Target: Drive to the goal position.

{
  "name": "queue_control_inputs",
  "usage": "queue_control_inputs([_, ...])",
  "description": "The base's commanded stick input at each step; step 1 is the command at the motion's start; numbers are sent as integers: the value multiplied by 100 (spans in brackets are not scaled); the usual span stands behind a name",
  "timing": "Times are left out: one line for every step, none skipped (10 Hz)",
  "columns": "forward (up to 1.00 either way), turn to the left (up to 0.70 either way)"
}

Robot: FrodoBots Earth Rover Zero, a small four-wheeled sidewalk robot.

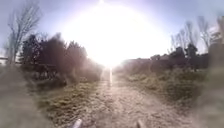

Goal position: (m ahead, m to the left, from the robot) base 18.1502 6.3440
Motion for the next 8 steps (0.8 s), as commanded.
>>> queue_control_inputs([0, 0])
queue_control_inputs([0, 0])
queue_control_inputs([0, 0])
queue_control_inputs([0, 0])
queue_control_inputs([0, 0])
queue_control_inputs([0, 0])
queue_control_inputs([0, 0])
queue_control_inputs([0, 0])
